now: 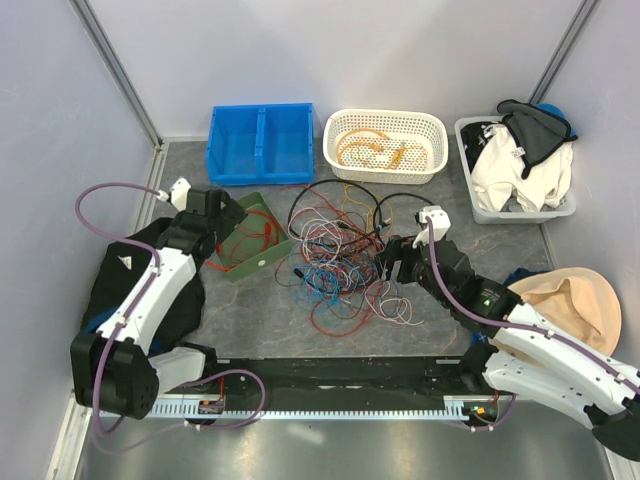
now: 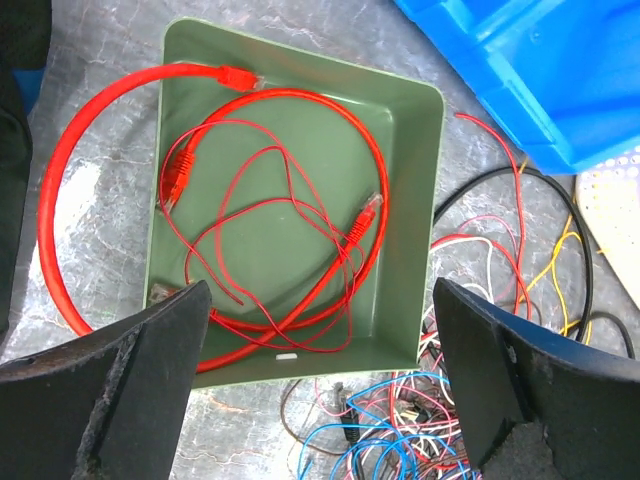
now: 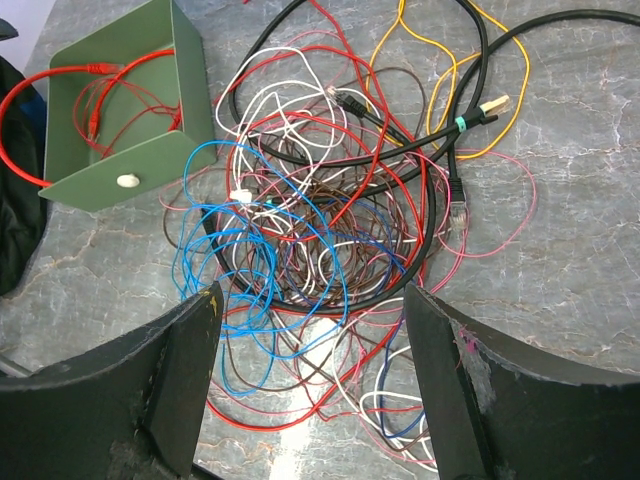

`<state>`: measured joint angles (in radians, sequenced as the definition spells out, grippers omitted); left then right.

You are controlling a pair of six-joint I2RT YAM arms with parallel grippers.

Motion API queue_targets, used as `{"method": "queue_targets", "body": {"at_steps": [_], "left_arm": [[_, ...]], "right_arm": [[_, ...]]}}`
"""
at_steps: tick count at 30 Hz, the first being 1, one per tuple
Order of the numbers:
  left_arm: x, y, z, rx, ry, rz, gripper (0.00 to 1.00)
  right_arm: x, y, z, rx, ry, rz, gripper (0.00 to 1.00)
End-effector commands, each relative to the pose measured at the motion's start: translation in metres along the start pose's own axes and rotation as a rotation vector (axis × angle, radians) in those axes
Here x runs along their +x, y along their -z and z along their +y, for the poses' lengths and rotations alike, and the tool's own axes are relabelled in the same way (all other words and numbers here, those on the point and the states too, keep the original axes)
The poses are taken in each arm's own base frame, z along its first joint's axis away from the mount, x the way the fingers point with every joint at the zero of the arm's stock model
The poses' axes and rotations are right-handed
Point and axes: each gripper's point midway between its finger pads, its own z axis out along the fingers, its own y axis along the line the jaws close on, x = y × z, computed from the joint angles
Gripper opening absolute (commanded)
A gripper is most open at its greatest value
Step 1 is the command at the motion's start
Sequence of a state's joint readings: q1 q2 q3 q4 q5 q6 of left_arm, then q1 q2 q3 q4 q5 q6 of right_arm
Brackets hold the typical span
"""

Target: Untangle the cables

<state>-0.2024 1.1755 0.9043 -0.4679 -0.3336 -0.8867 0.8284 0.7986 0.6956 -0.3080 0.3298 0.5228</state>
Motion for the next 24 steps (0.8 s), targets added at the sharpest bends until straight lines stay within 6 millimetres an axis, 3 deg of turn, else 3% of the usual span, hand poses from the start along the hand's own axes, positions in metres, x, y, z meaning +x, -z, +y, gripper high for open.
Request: {"method": "queue_targets", "body": {"at_steps": [1,2,5,6,9,12,15,19,22,23,24], "left_arm": [[0.0,0.013,-0.011,0.092,-0.072,-0.007,1.0],[0.0,0.019,-0.021,0.132,-0.081,-0.02,0.99],[0.023,0.046,-0.063,0.264,-0.171,-0.046,1.0],[0.045,0.061,-0.083,0.33,-0.227,-0.038,0.99],[0.089,0.081,-0.115,0.443,-0.309,0.02,0.99],[0.125,0.094,-0.129,0.529,-0.342,0.094,0.98],[0.145,0.1,-0.126,0.566,-0.36,0.116,0.97],[0.15,0.097,-0.11,0.543,-0.378,0.111,0.95],[0.157,0.096,-0.097,0.532,-0.35,0.137,0.94],[0.159,0.096,-0.094,0.53,-0.341,0.143,0.94],[0.159,0.097,-0.091,0.527,-0.316,0.146,0.94]], "right_arm": [[-0.008,-0.003,0.002,0.006,0.01,-0.027,0.81],[-0.01,-0.004,-0.001,0.023,0.016,-0.034,0.81],[-0.009,-0.015,-0.008,0.079,0.043,-0.038,0.82],[-0.003,-0.024,-0.012,0.106,0.058,-0.018,0.82],[0.008,-0.044,-0.02,0.174,0.082,0.033,0.82],[0.015,-0.061,-0.03,0.229,0.06,0.06,0.81],[0.016,-0.071,-0.041,0.271,0.016,0.043,0.82],[0.006,-0.09,-0.069,0.336,-0.073,0.014,0.81],[-0.006,-0.114,-0.074,0.346,-0.115,0.008,0.79],[-0.023,-0.122,-0.067,0.331,-0.12,-0.025,0.78],[-0.018,-0.134,-0.068,0.34,-0.098,-0.003,0.75]]}}
